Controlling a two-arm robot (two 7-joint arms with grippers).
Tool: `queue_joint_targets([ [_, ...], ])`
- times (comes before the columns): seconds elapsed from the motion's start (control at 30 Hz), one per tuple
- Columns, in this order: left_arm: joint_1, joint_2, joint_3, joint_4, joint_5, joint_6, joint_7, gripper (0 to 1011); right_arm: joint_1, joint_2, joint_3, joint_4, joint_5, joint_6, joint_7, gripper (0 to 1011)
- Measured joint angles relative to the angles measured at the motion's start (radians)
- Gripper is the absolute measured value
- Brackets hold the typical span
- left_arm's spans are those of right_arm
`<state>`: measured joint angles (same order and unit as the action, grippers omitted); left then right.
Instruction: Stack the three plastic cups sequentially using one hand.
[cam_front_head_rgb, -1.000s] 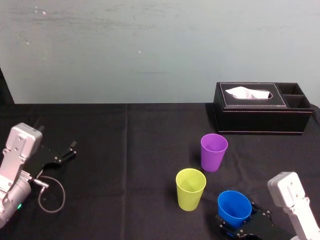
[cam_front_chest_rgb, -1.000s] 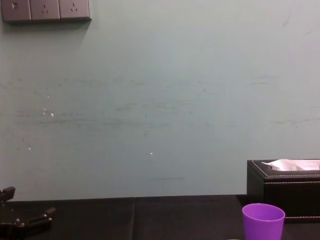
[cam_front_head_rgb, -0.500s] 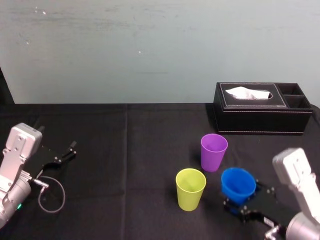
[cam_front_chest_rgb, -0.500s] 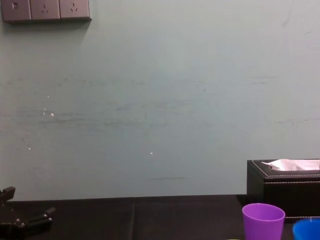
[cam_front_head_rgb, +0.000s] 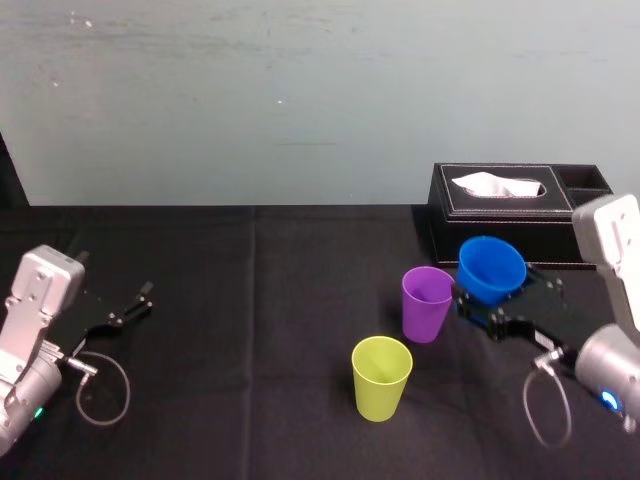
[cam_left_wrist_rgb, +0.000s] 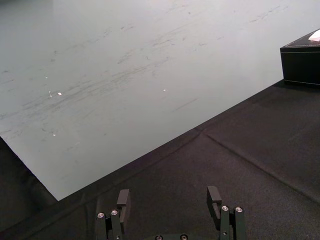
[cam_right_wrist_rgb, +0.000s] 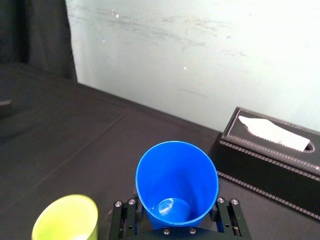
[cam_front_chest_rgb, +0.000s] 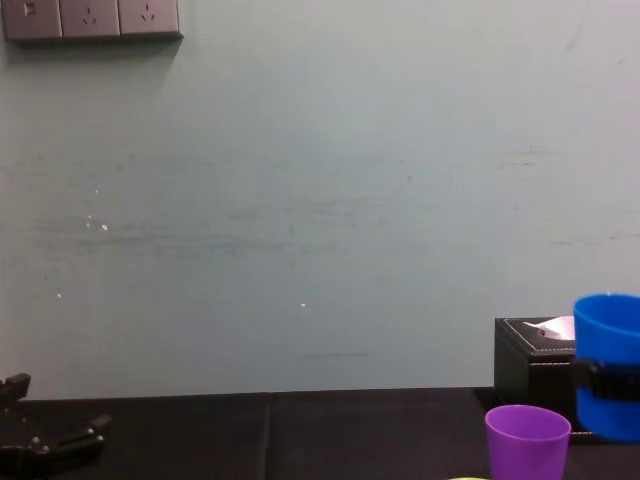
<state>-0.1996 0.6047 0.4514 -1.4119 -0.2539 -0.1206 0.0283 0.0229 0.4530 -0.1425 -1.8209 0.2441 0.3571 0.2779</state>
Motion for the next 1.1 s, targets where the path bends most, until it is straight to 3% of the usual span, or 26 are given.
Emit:
queue_joint_targets([
  [0.63, 0.000, 0.000, 0.000, 0.000, 0.000, 0.000, 0.000, 1000, 0.211, -0.058, -0.071, 0.197, 0.029, 0.027, 0.032, 721],
  [1.1, 0.000, 0.000, 0.000, 0.000, 0.000, 0.000, 0.000, 1000, 0.311, -0.094, -0.111, 0.333, 0.031, 0.019, 0.032, 722],
])
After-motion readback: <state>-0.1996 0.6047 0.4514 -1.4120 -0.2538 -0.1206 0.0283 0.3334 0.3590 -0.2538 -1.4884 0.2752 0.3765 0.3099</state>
